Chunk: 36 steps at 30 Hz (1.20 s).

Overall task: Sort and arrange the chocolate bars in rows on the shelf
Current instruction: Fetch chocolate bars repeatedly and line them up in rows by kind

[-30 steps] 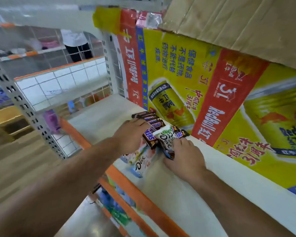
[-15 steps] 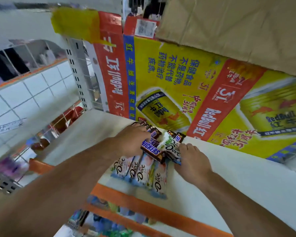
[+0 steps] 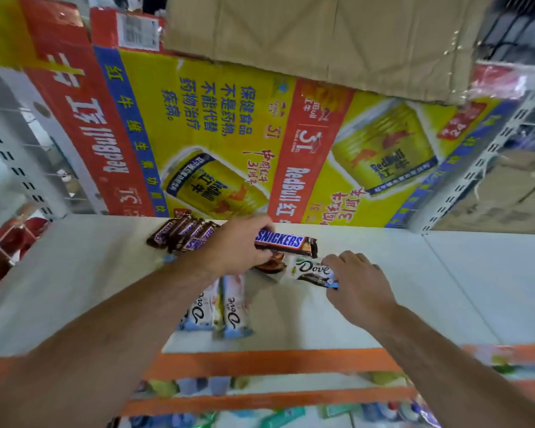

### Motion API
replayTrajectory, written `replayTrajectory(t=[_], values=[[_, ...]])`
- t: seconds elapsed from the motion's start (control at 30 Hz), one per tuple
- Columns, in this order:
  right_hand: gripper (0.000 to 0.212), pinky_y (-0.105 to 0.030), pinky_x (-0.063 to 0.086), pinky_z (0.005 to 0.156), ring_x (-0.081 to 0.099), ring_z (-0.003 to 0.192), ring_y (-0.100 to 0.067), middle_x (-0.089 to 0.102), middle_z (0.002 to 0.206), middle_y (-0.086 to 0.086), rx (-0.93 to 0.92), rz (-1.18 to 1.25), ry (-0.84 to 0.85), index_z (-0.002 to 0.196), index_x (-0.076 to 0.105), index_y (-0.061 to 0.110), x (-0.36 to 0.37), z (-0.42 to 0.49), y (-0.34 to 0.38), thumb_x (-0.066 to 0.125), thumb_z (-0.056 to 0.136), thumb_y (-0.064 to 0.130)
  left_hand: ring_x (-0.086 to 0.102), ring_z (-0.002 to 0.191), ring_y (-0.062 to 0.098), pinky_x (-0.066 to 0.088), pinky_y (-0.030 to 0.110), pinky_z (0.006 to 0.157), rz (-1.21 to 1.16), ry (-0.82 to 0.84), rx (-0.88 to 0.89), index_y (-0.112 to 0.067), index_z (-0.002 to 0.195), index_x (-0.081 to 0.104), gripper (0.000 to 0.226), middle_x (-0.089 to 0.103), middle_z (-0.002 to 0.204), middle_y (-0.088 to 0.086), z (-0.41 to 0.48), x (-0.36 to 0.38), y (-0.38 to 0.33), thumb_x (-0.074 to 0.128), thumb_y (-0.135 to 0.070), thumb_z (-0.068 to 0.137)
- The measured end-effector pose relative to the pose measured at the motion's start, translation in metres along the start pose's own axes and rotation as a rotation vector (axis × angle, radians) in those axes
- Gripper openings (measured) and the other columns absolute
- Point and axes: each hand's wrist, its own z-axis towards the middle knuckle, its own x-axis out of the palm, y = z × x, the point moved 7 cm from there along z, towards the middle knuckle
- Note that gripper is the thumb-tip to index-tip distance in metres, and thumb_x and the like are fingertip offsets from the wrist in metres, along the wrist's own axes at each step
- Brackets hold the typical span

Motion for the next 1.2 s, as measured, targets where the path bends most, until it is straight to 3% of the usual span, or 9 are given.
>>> replayTrajectory(t=[0.1,0.17,0.23,0.47,0.87,1.2], values=[[0.043,-0.038,0.049,0.075,0.047,0.103,-0.023,0.053,0.108,0.002,0.042,0.032,-0.008,0.121,0.053,0.026,-0.004,-0.023,-0.036,0.060,0.080,0.020,0.059,0.091,0.012,0.048,0.028,0.073,0.012,0.003,0.075,-0.032,0.106,0.055,0.033,0.062,0.100,-0.011,0.014,0.025,-0.037,0.071,-0.028,0.078],[0.040,-0.038,0.050,0.074,0.048,0.103,-0.023,0.054,0.107,0.003,0.078,0.063,-0.036,0.118,0.054,0.022,-0.008,-0.039,-0.062,0.061,0.078,0.016,0.056,0.102,0.013,0.046,0.029,0.084,0.040,-0.013,0.113,-0.030,0.118,0.055,0.041,0.062,0.112,-0.010,0.020,0.040,-0.062,0.070,-0.030,0.079],[0.038,-0.038,0.050,0.073,0.049,0.104,-0.023,0.056,0.106,0.002,0.113,0.086,-0.065,0.114,0.056,0.019,-0.012,-0.057,-0.088,0.063,0.077,0.015,0.053,0.106,0.011,0.040,0.023,0.084,0.052,-0.017,0.139,-0.028,0.123,0.055,0.044,0.059,0.118,-0.010,0.026,0.054,-0.088,0.070,-0.030,0.081],[0.038,-0.034,0.050,0.074,0.047,0.110,-0.020,0.054,0.112,0.004,0.144,0.082,-0.096,0.119,0.053,0.022,-0.020,-0.126,-0.190,0.059,0.082,0.019,0.055,0.089,0.011,0.046,0.030,0.079,0.058,0.018,0.204,-0.030,0.106,0.058,0.031,0.057,0.098,-0.012,0.038,0.125,-0.194,0.070,-0.028,0.077],[0.037,-0.036,0.044,0.082,0.048,0.107,-0.026,0.055,0.112,-0.002,0.181,0.027,-0.114,0.116,0.055,0.017,-0.052,-0.244,-0.395,0.062,0.080,0.018,0.053,0.087,0.010,0.044,0.029,0.076,-0.002,0.019,0.301,-0.028,0.103,0.061,0.031,0.057,0.094,-0.012,0.074,0.252,-0.400,0.073,-0.028,0.074],[0.042,-0.030,0.044,0.079,0.047,0.105,-0.021,0.055,0.111,0.002,0.335,0.045,-0.163,0.118,0.055,0.022,-0.045,-0.278,-0.527,0.067,0.078,0.019,0.045,0.090,0.007,0.040,0.026,0.076,-0.001,0.031,0.478,-0.031,0.099,0.063,0.027,0.053,0.094,-0.012,0.149,0.343,-0.506,0.072,-0.035,0.074]])
